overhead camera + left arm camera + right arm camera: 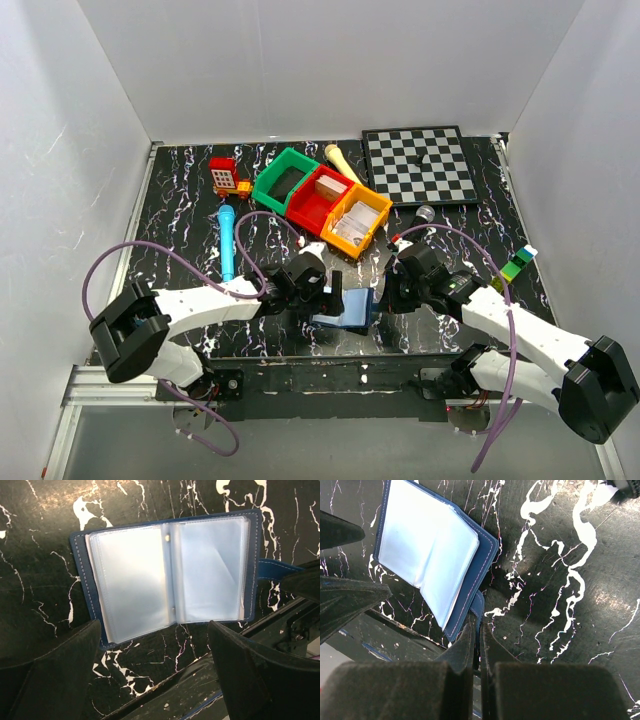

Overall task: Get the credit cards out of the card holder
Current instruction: Remove the credit card from the card holder.

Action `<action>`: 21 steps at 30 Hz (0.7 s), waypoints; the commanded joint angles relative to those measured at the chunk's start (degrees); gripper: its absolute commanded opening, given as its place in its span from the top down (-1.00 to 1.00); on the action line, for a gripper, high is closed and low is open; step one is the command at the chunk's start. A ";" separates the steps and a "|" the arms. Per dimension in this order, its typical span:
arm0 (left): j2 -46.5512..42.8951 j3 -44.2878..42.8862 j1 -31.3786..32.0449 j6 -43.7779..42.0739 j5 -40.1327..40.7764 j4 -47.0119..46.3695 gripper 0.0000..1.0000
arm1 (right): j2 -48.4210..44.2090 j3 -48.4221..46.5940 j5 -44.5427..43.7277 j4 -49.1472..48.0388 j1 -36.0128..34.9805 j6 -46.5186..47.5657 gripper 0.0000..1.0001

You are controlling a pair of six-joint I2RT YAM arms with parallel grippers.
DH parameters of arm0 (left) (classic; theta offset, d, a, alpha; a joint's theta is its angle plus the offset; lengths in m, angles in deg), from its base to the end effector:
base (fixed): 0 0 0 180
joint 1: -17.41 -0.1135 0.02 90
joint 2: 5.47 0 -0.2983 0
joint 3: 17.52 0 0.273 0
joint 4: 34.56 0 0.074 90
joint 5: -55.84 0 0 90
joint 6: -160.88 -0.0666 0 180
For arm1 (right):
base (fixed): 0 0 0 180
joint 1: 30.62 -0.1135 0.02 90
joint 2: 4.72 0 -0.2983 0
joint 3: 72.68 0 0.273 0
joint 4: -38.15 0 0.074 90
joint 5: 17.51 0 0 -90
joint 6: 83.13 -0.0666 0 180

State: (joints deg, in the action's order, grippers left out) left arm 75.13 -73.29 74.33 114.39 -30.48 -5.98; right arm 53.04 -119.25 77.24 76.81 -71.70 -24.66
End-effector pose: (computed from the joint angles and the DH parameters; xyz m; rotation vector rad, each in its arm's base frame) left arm 0.1688 -0.2514 0.1804 0.2781 2.6041 -0.6115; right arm 0.1616 0.1482 0.2055 -0.2509 2.5386 0.6372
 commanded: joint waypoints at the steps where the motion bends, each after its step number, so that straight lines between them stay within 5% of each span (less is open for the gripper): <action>1: 0.52 -0.44 -0.41 -0.17 -2.27 -2.87 -0.72 | 0.25 0.03 1.05 -1.08 0.21 -0.02 0.97; 21: 4.30 -1.32 -1.03 -0.88 -3.50 -2.87 -0.61 | 1.48 -0.32 1.66 -1.78 0.21 0.33 0.97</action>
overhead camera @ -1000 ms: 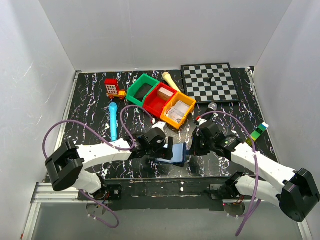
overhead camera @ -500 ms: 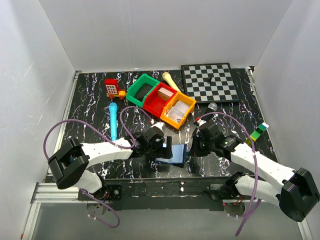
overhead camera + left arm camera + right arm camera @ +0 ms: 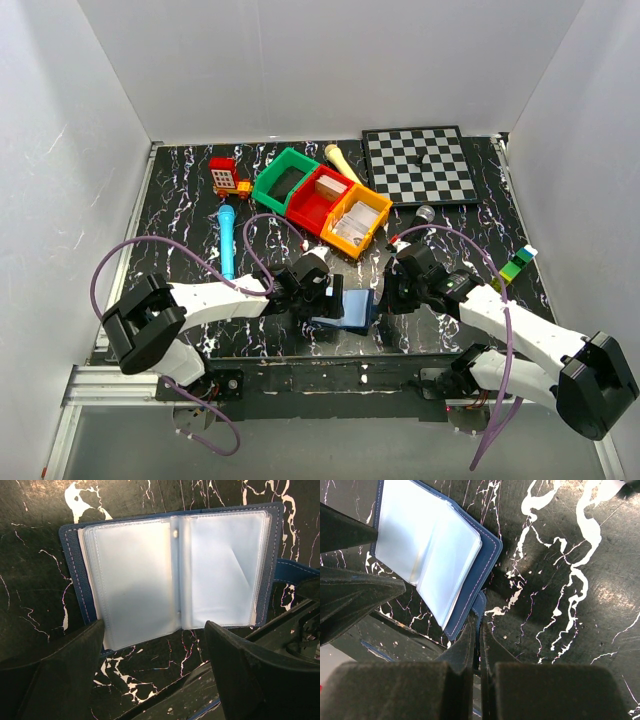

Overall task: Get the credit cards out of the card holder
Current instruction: Remove the credit card from the card holder.

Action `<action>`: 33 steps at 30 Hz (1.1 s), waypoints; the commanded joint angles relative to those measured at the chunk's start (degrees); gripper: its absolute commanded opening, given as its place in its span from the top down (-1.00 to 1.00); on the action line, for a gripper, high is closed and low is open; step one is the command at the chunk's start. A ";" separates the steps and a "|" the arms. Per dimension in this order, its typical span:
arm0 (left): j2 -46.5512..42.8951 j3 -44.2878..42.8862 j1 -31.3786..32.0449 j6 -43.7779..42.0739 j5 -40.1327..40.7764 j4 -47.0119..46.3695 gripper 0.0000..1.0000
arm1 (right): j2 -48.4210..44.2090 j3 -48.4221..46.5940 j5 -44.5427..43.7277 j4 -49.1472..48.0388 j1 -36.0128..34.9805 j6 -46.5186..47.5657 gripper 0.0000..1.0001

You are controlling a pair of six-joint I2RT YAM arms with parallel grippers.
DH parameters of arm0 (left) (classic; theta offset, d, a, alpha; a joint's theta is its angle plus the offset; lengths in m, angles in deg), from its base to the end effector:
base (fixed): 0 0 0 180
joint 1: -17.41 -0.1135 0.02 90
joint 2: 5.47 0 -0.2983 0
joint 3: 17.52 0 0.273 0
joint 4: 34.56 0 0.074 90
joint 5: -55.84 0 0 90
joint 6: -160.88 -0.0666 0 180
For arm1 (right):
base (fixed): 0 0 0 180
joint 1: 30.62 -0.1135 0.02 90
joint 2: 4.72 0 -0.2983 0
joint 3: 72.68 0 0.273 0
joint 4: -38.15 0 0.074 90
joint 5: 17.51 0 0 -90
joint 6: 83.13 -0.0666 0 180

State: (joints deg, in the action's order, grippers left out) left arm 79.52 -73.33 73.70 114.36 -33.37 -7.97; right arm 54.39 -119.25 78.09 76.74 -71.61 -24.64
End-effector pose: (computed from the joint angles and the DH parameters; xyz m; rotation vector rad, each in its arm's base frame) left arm 0.1736 -0.2585 0.1613 0.2932 2.6631 -0.6190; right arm 0.1628 0.1501 0.2010 -0.2572 2.5643 0.6393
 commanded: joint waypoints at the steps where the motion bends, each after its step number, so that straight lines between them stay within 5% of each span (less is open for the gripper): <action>1: 0.17 -1.36 -0.39 -1.29 -2.45 -1.58 -0.61 | 0.13 -0.32 0.90 -1.89 0.12 0.31 0.97; 18: 0.26 -2.24 0.57 -5.60 -12.22 -9.23 -0.48 | 0.39 0.29 1.25 -2.77 0.12 0.22 0.97; 33: -0.35 -4.00 2.16 -5.96 -9.68 -6.78 -0.51 | -0.22 0.56 0.63 -2.07 0.12 0.13 0.97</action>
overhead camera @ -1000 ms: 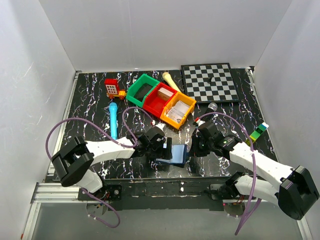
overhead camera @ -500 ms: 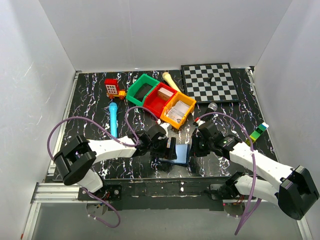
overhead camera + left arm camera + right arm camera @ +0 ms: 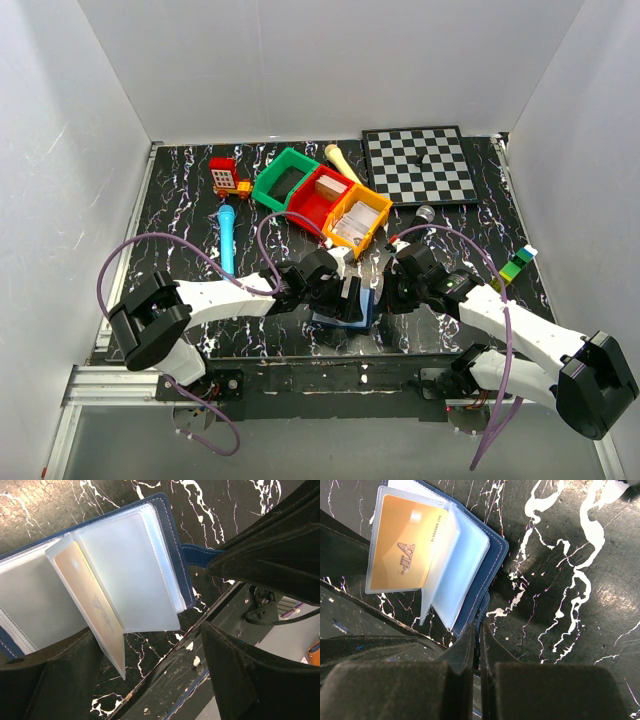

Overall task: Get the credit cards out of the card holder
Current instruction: Remove the credit card from the card holder.

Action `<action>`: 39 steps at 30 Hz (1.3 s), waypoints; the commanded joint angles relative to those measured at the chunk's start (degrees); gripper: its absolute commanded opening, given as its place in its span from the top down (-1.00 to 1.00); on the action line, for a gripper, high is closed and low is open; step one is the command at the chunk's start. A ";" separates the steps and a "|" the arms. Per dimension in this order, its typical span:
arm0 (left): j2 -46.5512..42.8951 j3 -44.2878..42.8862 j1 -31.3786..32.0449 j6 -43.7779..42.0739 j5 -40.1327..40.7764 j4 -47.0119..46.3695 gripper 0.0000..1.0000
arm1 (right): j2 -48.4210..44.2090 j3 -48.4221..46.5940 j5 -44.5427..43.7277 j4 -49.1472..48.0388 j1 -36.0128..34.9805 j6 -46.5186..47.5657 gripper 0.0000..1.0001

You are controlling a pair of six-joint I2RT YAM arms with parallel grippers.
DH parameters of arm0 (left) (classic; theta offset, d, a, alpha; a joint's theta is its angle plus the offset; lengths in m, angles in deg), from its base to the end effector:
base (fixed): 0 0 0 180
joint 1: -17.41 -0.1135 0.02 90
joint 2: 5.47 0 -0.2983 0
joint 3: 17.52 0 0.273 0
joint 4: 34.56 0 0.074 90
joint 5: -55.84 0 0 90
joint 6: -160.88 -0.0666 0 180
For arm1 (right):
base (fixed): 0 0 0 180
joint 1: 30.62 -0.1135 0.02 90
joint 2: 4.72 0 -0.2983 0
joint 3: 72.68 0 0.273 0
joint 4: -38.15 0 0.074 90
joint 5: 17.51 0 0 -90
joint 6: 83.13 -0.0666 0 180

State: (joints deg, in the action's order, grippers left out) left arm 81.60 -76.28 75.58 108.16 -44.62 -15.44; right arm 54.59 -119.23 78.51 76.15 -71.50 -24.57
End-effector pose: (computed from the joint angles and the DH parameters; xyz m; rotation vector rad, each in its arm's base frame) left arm 0.1688 -0.2948 0.1792 0.5672 2.5612 -0.9171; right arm 0.1638 0.1510 0.2011 -0.2597 2.5596 0.6503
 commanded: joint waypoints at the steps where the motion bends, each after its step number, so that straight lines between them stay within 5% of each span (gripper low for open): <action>1: -2.95 -0.78 0.36 0.43 2.36 1.14 -0.52 | -0.51 0.53 0.13 -1.39 0.01 0.06 0.97; 14: -11.65 1.41 0.01 3.94 17.39 10.90 -0.57 | -0.33 0.27 -1.54 0.10 0.10 0.50 0.97; 20: -12.98 1.24 -0.16 2.45 17.32 9.32 -0.54 | -1.12 -0.61 -3.65 2.65 0.72 0.68 0.97; 26: -11.48 0.71 -1.30 1.66 13.63 6.51 -0.41 | -2.79 -3.59 -7.85 8.26 2.12 1.20 0.07; 31: -12.01 1.50 -3.59 1.48 10.99 5.28 -0.28 | -5.08 -10.70 -10.33 13.89 2.12 3.49 -0.32; 35: -11.75 1.59 -4.65 1.31 8.00 3.78 -0.17 | -5.78 -12.39 -1.83 10.75 2.12 4.90 -0.22; 39: -10.52 1.85 -5.26 1.39 5.37 1.50 -0.03 | -3.95 -9.14 6.09 1.88 2.12 2.00 0.25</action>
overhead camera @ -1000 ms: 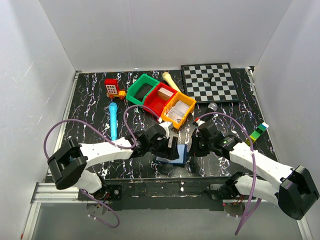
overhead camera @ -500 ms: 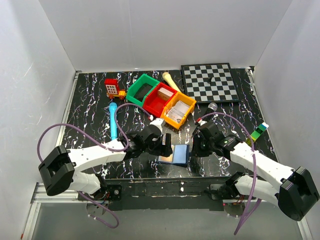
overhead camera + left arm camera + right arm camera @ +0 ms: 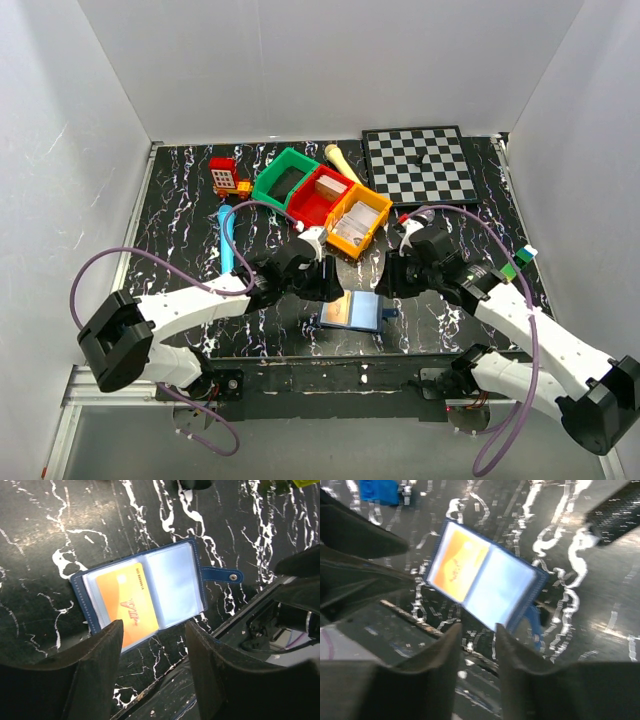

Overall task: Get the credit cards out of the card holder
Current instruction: Remove the credit card from the card holder.

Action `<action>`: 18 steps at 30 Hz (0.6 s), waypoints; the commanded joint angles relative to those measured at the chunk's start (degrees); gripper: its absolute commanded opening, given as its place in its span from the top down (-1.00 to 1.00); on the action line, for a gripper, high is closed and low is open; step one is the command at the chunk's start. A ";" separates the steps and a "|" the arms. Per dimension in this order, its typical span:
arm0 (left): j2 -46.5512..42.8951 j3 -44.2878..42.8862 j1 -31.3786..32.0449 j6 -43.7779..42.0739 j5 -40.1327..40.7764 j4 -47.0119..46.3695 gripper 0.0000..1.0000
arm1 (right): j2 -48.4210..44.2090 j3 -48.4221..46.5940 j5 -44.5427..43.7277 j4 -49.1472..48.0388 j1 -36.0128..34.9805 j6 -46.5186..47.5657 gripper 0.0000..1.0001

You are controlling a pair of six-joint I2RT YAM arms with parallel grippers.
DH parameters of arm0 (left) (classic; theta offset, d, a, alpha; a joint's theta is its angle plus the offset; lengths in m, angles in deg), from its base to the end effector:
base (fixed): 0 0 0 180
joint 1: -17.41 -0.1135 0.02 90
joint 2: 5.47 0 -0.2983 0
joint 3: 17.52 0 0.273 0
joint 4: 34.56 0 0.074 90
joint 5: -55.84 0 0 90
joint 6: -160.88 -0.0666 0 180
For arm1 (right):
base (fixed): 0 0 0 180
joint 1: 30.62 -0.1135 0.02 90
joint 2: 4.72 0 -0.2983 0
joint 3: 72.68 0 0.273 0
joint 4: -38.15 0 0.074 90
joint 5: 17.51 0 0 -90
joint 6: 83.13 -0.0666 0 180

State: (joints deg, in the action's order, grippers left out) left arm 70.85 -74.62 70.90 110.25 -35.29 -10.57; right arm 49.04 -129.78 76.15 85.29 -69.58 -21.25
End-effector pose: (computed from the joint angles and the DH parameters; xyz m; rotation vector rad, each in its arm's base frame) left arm 0.1832 -0.2497 0.2172 0.3149 2.4568 -0.7932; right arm 0.1665 0.1401 0.2728 -0.2622 2.4136 0.6368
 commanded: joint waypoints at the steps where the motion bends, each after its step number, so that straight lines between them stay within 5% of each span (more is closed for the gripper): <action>1: 0.76 0.19 -0.67 -0.70 -4.76 -3.90 0.01 | 2.92 2.38 10.47 -8.93 0.20 -2.02 0.34; 6: 4.71 -0.33 -0.85 -1.14 -7.40 -6.19 0.30 | 9.69 5.99 16.19 -17.37 0.29 -5.54 0.61; 18: 11.66 0.98 -1.02 0.79 -7.14 -6.89 0.74 | 21.21 11.35 21.56 -31.79 1.69 -12.40 0.73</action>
State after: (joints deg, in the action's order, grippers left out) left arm 82.47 -74.53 70.33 110.54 -42.35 -15.99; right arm 68.62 -119.47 94.60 60.63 -68.49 -30.69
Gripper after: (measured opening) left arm 0.151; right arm 0.134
